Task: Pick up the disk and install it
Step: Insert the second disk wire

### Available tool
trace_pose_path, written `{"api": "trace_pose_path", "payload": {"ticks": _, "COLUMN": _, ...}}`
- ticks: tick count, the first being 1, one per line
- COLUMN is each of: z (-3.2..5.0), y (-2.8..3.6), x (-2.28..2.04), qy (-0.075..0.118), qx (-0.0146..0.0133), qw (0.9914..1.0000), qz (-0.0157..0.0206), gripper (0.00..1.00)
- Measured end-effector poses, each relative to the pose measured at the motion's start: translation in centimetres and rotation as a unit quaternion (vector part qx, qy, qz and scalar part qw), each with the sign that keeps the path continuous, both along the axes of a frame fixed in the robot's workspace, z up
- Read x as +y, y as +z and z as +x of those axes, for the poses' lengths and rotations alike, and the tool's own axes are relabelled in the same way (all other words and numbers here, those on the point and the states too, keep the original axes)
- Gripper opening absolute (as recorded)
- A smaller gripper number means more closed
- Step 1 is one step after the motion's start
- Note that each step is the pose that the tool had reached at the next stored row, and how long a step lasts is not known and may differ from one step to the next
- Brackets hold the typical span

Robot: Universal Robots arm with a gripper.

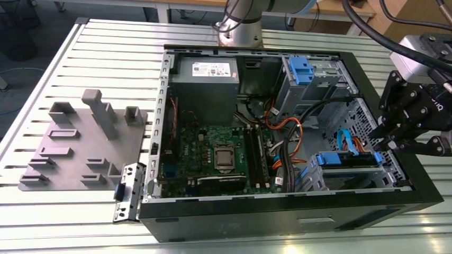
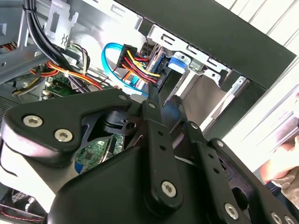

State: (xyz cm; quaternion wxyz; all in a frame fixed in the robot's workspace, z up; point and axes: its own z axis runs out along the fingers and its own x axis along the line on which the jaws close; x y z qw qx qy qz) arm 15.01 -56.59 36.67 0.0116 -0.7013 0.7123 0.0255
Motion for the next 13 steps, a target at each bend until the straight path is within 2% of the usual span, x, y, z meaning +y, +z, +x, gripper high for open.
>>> {"api": "trace_pose_path", "payload": {"ticks": 13, "z": -0.17, "y": 0.31, "x": 0.01, "qy": 0.0, "qx": 0.0, "qw": 1.0, "qz": -0.0001, "gripper": 0.3}}
